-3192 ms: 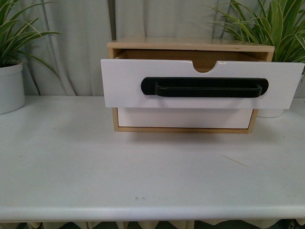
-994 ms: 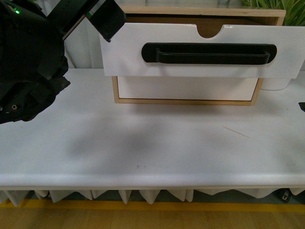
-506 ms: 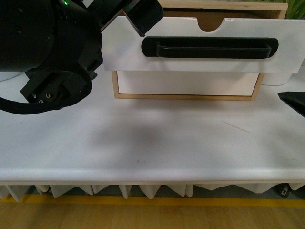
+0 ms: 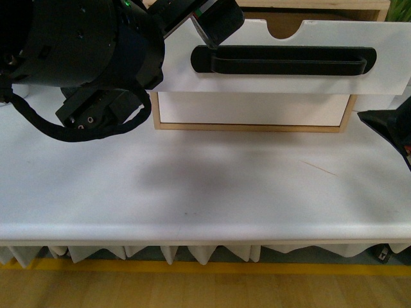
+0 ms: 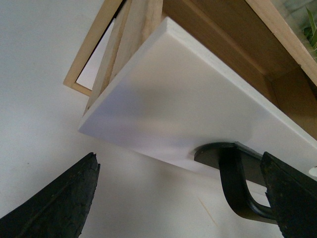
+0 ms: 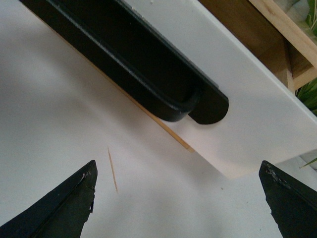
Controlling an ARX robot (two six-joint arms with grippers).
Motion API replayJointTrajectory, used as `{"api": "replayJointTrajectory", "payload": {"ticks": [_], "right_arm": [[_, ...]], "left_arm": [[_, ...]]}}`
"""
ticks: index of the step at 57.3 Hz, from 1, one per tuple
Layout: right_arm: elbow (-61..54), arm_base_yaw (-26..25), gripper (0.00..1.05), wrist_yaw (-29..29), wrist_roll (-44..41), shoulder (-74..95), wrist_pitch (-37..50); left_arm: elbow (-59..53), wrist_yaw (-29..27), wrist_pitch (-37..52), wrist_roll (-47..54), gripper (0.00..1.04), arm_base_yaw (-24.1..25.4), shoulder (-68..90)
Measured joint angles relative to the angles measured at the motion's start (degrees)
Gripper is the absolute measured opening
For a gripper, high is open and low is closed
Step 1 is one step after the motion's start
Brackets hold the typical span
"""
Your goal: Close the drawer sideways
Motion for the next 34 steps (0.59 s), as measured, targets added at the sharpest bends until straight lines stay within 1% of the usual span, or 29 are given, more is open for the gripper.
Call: {"api": "replayJointTrajectory", "payload": {"ticks": [18,34], "right_arm": [[5.6,1.4,0.96,0.0,0.2,5.3,-0.2],[7.8,2.6,0.96,0.2,0.7,8.6,-0.3]], "left_arm": [[0.9,0.1,-0.5,0.2,0.99,0.0,0.9],[1.8,0.2,-0.9,0.5,0.99,0.3,1.5]]}}
